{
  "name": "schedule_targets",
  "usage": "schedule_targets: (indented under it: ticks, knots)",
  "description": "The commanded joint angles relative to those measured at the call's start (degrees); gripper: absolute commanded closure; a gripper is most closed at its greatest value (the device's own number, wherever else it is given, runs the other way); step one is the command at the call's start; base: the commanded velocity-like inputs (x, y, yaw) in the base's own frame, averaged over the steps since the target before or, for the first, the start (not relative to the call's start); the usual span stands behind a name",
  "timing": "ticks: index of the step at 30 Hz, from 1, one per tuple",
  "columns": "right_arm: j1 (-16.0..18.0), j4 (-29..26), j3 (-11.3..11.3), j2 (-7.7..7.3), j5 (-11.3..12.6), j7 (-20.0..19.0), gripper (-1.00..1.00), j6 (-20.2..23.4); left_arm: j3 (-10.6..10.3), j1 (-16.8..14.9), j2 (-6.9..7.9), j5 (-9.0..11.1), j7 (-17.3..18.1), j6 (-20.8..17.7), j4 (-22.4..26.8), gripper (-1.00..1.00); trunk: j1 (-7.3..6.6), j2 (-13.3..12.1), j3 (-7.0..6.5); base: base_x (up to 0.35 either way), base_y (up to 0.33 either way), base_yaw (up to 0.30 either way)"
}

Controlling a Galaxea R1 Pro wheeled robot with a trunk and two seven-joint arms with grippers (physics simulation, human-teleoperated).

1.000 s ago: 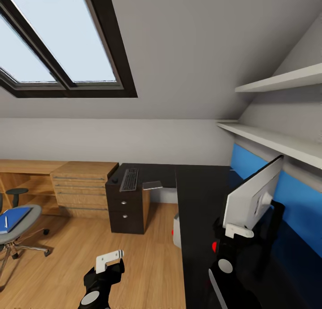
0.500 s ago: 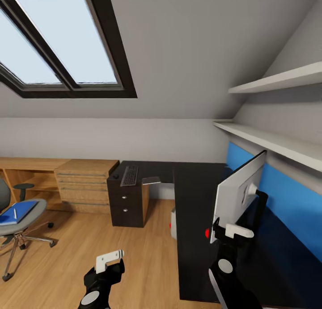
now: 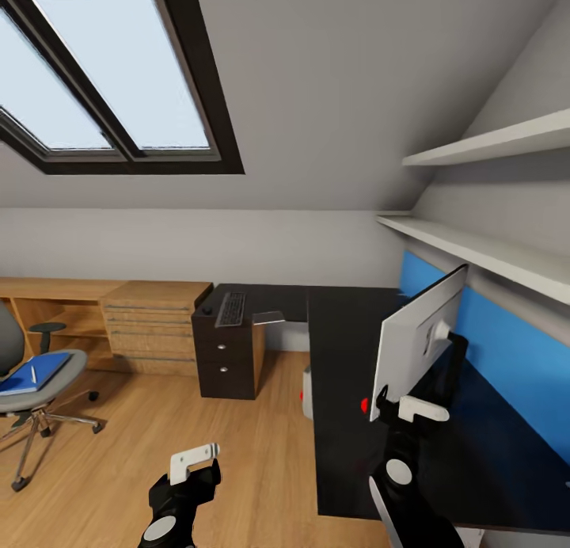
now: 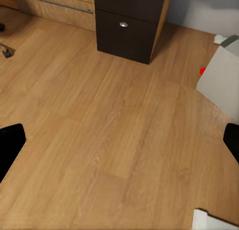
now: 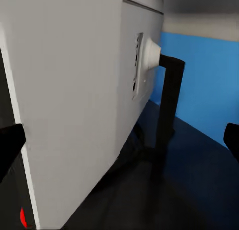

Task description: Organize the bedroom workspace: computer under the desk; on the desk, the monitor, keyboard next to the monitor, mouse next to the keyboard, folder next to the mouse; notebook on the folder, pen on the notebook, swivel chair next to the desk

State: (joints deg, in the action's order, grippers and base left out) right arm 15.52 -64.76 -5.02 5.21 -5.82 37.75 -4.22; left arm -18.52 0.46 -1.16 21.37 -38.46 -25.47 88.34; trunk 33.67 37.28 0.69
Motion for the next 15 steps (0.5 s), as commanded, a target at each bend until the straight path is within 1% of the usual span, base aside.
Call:
schedule_targets:
  ticks: [1,4,9,11,15]
  knots:
    - [0.04,0.01,-0.08,0.04,-0.27,0.26,-1.0,-0.06,-0.05,-0.02,0.02,0.43,-0.37,-0.11,0.08,-1.0,0.02,0.08,0.07,0.003,0.287,0.0]
    - [0.04,-0.12,-0.29,0.16,-0.26,0.18,-1.0,-0.27,-0.03,-0.02,0.02,0.43,-0.32,-0.12,0.08,-1.0,0.02,0.08,0.07,0.06,0.296,0.0]
    - [0.04,0.04,-1.06,0.22,-0.32,-0.12,-1.0,-0.27,-0.05,-0.02,0.02,0.43,-0.3,-0.15,0.08,-1.0,0.02,0.08,0.07,0.202,0.256,0.0]
    - [0.04,0.06,-1.22,0.12,-0.37,-0.14,-1.0,-0.32,-0.08,-0.02,0.02,0.43,-0.3,-0.13,0.08,-1.0,0.02,0.08,0.07,0.274,0.135,0.0]
    - [0.04,0.08,-1.26,0.0,-0.39,-0.14,-1.0,-0.4,-0.25,-0.02,0.02,0.46,-0.28,-0.07,0.04,-1.0,0.02,0.08,0.07,0.281,0.037,0.0]
